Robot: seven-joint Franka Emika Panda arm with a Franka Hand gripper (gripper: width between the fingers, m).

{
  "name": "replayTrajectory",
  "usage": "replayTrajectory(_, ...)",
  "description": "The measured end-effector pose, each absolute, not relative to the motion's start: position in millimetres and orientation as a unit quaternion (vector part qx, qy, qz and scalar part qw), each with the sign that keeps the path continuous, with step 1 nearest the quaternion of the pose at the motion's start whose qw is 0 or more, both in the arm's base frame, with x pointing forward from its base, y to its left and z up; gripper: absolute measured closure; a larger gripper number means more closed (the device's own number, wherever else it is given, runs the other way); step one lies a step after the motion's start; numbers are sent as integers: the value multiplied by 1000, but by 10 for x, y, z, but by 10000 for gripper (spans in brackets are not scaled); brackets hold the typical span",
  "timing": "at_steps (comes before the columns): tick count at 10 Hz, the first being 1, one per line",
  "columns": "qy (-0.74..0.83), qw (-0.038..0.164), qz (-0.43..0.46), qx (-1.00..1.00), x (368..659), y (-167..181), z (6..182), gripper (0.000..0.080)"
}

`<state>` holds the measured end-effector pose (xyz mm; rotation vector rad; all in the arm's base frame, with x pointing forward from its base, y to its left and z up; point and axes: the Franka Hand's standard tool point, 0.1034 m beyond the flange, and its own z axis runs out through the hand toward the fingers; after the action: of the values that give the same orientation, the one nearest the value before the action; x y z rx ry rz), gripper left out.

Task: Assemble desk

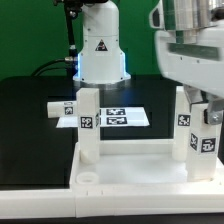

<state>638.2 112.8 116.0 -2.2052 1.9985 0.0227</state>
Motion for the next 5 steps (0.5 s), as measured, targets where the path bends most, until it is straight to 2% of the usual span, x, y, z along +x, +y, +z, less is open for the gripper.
replayTrajectory(1,710,90,9,-698,6383,1119,1157,511)
replayTrajectory(3,645,87,2,-759,6378,1125,1156,511)
replayTrajectory(5,482,80,-17,-872,6384,1159,1132,267)
